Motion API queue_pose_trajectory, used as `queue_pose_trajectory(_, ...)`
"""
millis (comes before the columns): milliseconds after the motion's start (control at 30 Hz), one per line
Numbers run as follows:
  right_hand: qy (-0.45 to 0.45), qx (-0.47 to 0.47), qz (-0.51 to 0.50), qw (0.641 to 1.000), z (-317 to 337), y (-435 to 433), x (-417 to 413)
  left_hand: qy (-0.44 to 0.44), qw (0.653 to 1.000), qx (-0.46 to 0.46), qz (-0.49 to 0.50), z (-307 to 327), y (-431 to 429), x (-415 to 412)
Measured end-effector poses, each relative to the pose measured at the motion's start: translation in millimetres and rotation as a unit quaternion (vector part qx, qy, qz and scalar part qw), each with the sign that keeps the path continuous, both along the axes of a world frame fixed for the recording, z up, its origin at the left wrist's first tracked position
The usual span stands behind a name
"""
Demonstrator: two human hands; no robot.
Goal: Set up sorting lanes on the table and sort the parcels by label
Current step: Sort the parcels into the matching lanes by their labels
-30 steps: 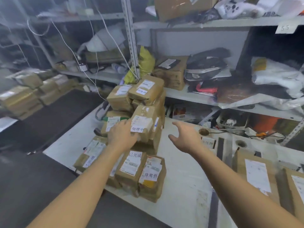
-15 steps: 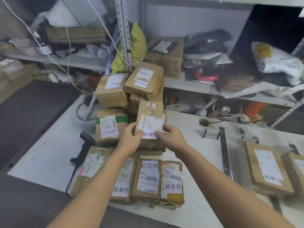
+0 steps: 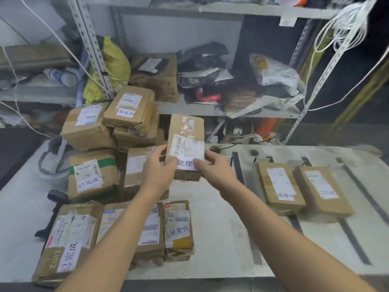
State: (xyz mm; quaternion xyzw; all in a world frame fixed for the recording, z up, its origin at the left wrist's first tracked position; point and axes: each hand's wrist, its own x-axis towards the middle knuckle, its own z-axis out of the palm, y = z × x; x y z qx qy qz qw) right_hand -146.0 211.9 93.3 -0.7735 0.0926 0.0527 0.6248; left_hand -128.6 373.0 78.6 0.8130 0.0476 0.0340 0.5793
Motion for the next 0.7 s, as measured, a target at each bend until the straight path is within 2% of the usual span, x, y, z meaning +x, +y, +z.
queue_pose_trajectory(100, -0.011, -0.001, -0.026, 1.000, 7, -49, -17, -0.014, 0.999, -0.015, -0.026, 2, -50, -7)
queue_pose_trajectory(433, -0.001, -0.048, -0.080, 0.996, -11, -235, -61, 0.039, 0.993, -0.023, -0.113, -23, -231, -39)
queue_pose_trajectory(700, 0.105, -0.068, -0.059, 0.990, -70, -345, -57, 0.113, 0.982, 0.006, -0.153, -79, -333, -45)
